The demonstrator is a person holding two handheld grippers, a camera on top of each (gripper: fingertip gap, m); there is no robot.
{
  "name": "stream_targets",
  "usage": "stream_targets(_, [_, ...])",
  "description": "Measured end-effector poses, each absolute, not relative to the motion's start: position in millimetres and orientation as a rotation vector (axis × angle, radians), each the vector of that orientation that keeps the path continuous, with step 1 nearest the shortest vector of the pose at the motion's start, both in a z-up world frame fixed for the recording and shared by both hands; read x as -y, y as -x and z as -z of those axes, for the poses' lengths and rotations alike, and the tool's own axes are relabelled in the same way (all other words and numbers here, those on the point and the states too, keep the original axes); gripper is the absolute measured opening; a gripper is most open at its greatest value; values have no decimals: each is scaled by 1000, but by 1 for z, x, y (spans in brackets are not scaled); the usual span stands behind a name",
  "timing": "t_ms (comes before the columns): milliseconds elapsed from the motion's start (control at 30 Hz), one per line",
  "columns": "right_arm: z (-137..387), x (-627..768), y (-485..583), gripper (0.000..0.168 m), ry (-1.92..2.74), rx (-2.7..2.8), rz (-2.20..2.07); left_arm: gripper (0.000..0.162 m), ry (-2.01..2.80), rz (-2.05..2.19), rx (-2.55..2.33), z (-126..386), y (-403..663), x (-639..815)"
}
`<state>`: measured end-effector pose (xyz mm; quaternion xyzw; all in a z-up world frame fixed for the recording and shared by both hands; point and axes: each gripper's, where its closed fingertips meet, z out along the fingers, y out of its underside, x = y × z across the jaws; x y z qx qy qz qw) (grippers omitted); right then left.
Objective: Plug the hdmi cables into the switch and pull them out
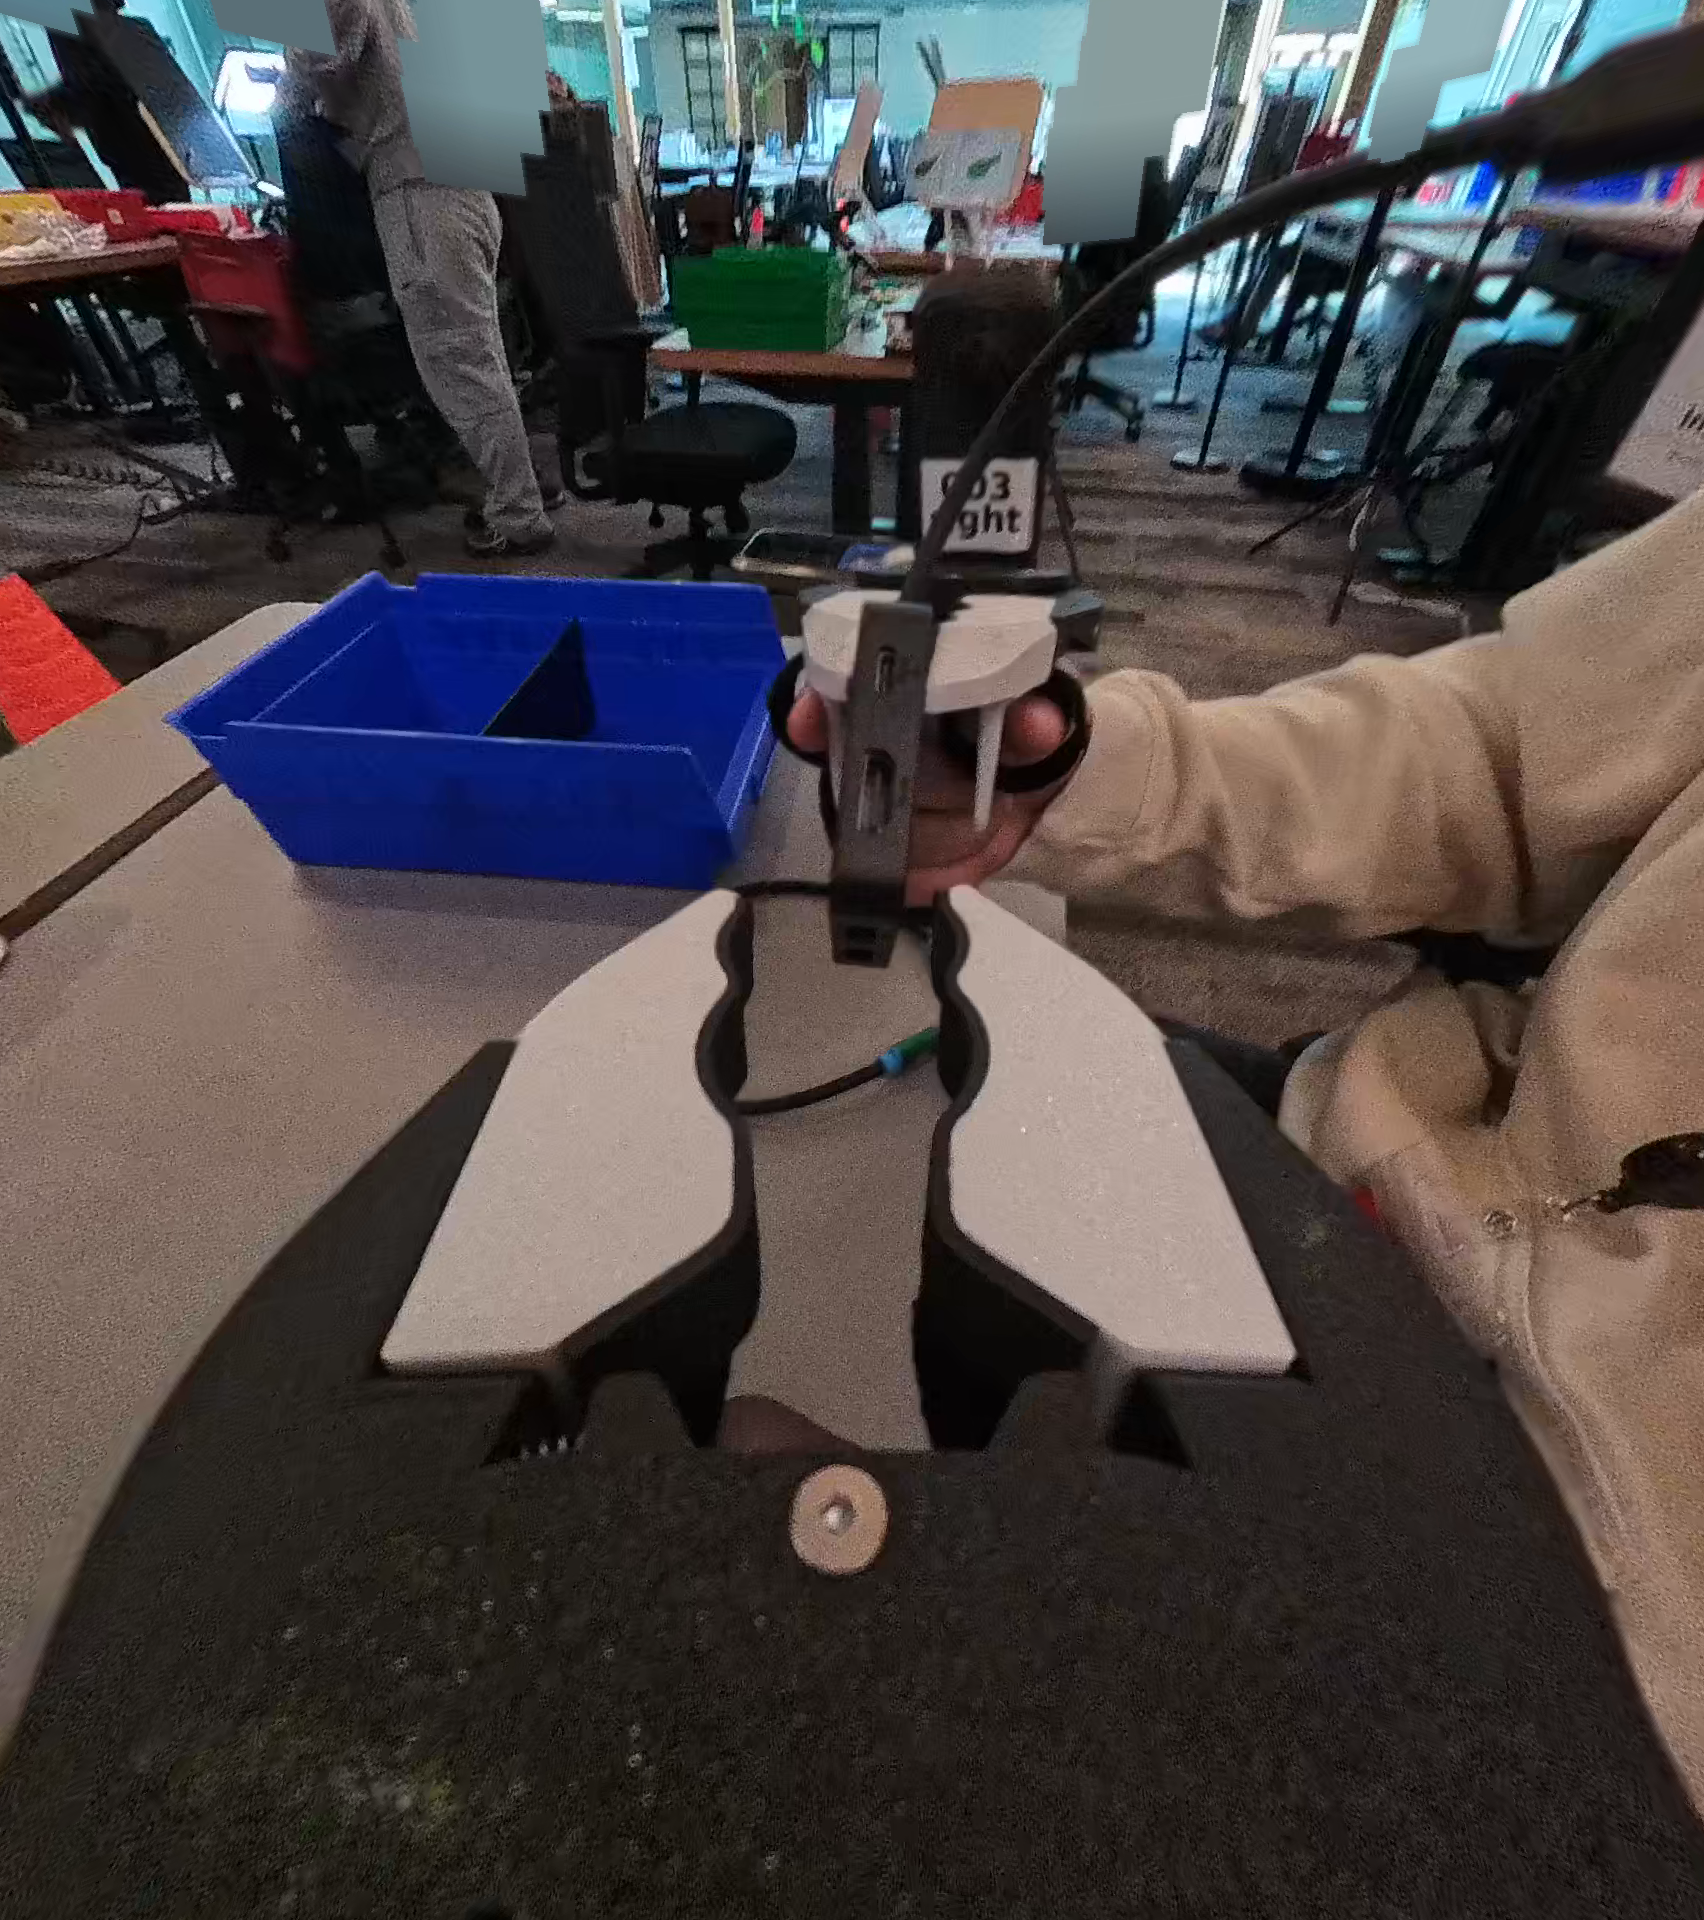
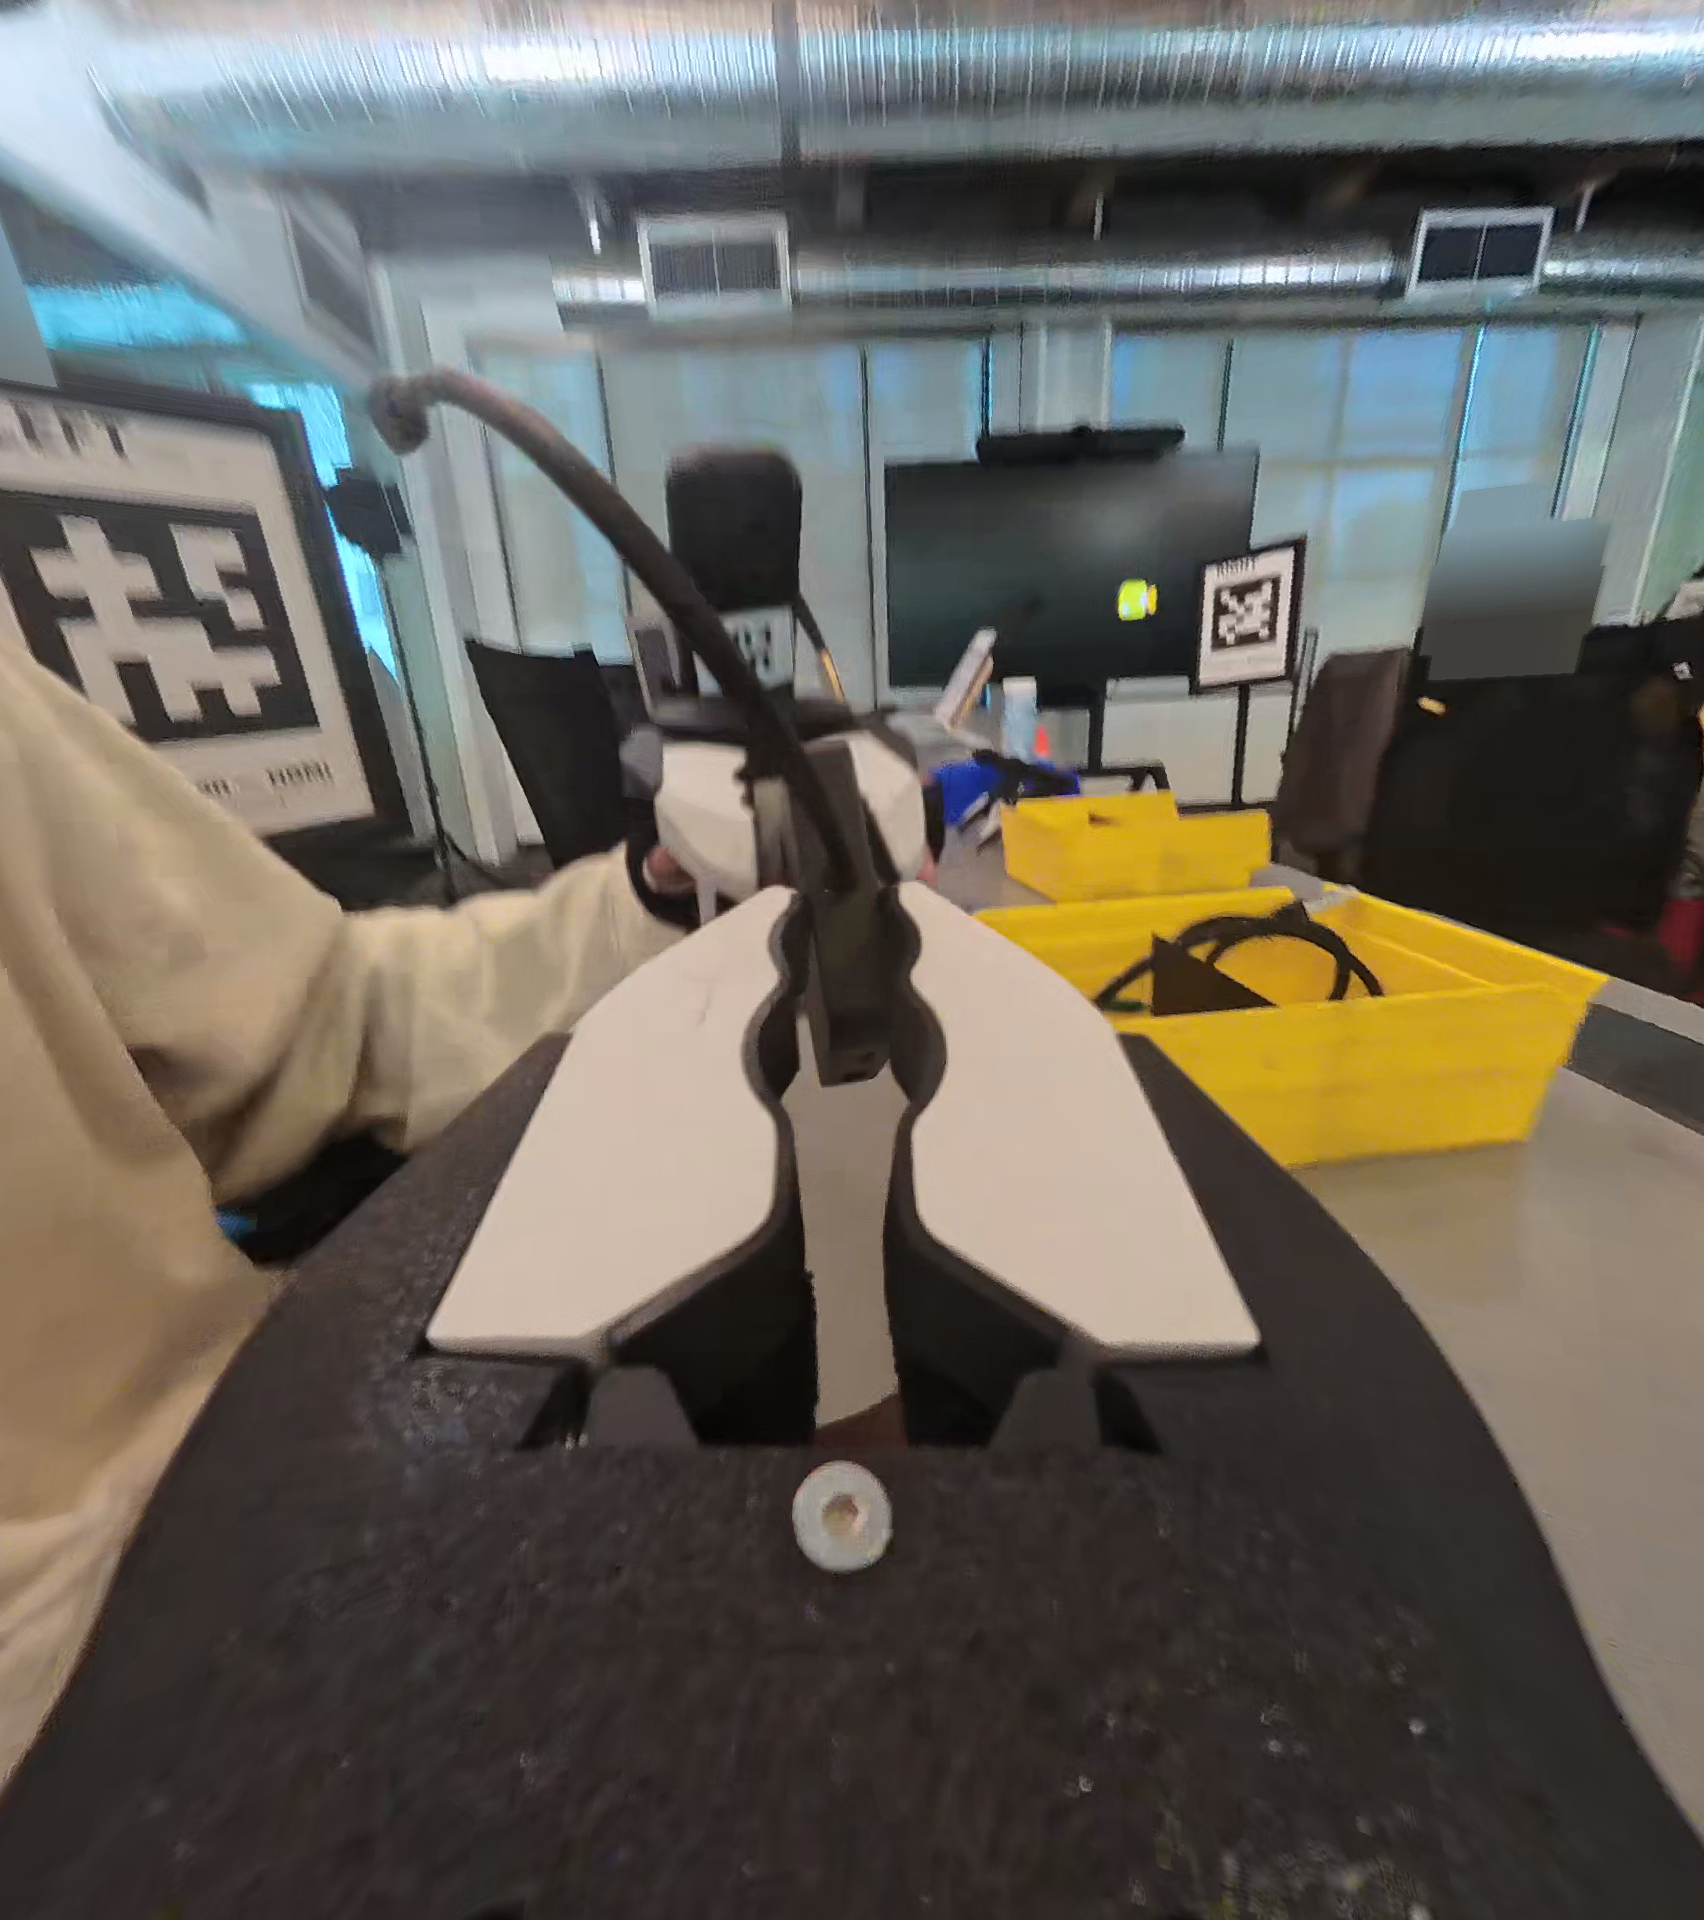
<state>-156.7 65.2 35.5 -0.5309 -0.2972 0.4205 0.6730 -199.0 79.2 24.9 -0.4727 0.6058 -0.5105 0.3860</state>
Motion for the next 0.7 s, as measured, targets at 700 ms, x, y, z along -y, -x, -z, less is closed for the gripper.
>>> stream_targets(700, [-36, -66, 172, 13, 920, 404, -1348, 14, 976, 1537, -1169, -50, 183, -68])
